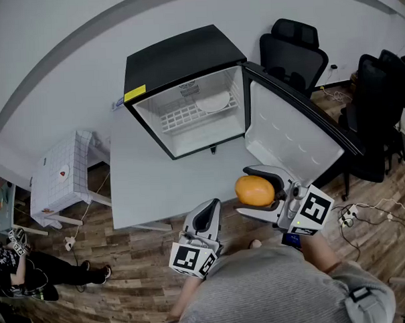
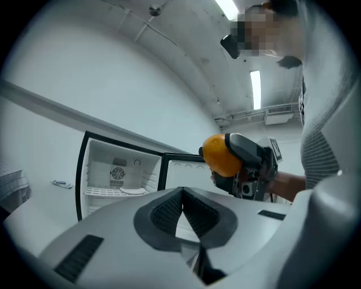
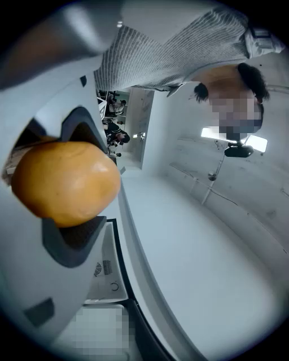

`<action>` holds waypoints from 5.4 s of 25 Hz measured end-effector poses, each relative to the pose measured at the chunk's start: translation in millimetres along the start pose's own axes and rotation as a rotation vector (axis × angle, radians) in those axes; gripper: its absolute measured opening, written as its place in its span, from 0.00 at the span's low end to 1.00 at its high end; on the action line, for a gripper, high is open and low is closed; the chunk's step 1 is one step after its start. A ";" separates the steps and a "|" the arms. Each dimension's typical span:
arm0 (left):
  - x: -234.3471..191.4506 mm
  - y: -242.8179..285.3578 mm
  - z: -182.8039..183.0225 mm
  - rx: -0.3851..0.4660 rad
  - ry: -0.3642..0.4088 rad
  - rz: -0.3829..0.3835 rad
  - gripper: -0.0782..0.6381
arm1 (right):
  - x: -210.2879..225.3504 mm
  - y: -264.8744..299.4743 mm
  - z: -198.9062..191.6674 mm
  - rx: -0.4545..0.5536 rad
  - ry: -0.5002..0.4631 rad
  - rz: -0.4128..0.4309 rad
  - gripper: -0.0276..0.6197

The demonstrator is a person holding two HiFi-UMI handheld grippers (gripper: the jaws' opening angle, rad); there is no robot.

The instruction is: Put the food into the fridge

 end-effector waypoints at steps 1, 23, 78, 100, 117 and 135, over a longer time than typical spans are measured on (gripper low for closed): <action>0.6 0.1 -0.3 0.000 0.000 -0.002 0.12 | -0.1 -0.5 -0.1 0.000 0.000 0.000 0.57; 6.1 -1.7 -5.1 -0.018 -0.001 0.001 0.12 | 4.0 -6.2 2.5 0.022 0.047 -0.028 0.57; -19.3 38.4 -16.8 -0.044 -0.009 -0.023 0.12 | 57.6 12.2 -15.0 -0.005 0.080 -0.088 0.57; -182.1 84.9 -2.5 -0.021 -0.045 -0.124 0.12 | 140.7 138.2 -58.9 -0.025 -0.017 -0.213 0.57; -202.7 111.7 -21.7 -0.058 -0.099 -0.156 0.12 | 181.1 147.7 -77.3 -0.068 -0.013 -0.274 0.57; -216.4 108.0 -27.6 -0.035 -0.128 -0.143 0.12 | 224.0 166.8 -94.0 -0.173 -0.062 -0.322 0.57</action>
Point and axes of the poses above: the fingertips, and each gripper's own axes: y forward along the fingers, x to its right, z out of its top, the point moved 7 cm from there along -y, backward along the fingers, and after that the axes turned 10 degrees about x, right-handed, at the moved point
